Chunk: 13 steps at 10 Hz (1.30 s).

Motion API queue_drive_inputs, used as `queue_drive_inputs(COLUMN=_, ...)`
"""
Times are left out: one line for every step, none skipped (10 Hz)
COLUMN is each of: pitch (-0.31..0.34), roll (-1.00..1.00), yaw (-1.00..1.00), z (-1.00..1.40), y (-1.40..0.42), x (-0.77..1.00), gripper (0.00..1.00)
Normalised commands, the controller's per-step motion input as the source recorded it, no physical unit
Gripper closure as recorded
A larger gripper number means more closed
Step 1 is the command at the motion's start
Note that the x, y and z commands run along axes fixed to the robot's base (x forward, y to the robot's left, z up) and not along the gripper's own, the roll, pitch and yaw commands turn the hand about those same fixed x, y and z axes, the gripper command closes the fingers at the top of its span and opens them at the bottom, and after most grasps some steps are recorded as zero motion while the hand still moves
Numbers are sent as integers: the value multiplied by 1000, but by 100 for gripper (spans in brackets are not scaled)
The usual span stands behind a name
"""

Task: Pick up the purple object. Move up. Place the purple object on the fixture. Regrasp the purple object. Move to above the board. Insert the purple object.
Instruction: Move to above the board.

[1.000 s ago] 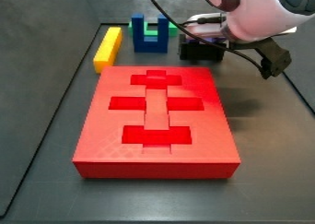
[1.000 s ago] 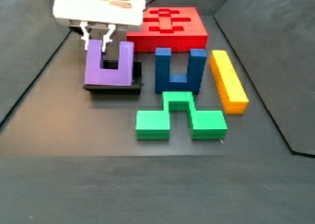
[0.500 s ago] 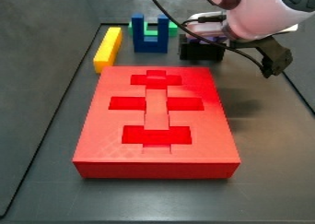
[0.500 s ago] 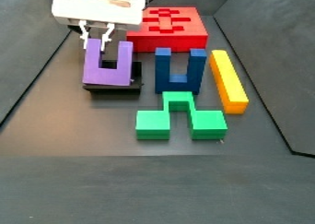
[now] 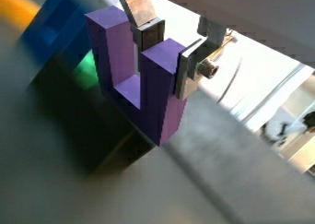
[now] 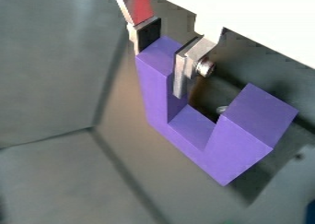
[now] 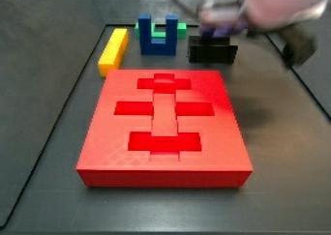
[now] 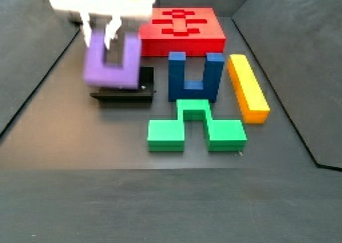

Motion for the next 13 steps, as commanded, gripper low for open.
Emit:
queue_drive_inputs(pitch=15, roll=-100, yaw=2, z=1400, y=-23, x=-30, gripper=100)
queue_drive_inputs(pitch=5, roll=-66, yaw=13, z=1400, y=-6, x=-27, gripper=100)
queue_drive_inputs(pitch=28, roll=-42, yaw=8, z=1400, y=-23, x=-8, gripper=100)
queue_drive_inputs(pitch=30, roll=-14, yaw=5, z=1400, y=-31, x=-20, gripper=100)
queue_drive_inputs(pitch=29, roll=-6, yaw=8, z=1400, y=-23, x=-17, gripper=100)
queue_drive_inputs(pitch=42, roll=-12, yaw=14, z=647, y=-25, x=1, gripper=100)
queue_drive_inputs(pitch=55, roll=-5, yaw=15, z=273, y=-13, x=18, gripper=100)
queue_drive_inputs(pitch=156, roll=-1000, yaw=-117, z=273, y=-1400, x=-1330, gripper=100)
queue_drive_inputs(pitch=153, roll=-1000, yaw=-114, z=280, y=-1400, x=-1335, gripper=100)
queue_drive_inputs(pitch=128, roll=-1000, yaw=-98, z=275, y=-1305, x=-1400, gripper=100)
queue_drive_inputs(pitch=130, roll=-1000, yaw=-92, z=261, y=-1300, x=-1400, gripper=100)
queue_drive_inputs(pitch=138, roll=-1000, yaw=-82, z=267, y=-1288, x=-1400, gripper=100)
queue_drive_inputs(pitch=143, roll=-1000, yaw=-66, z=187, y=-856, x=-949, gripper=100)
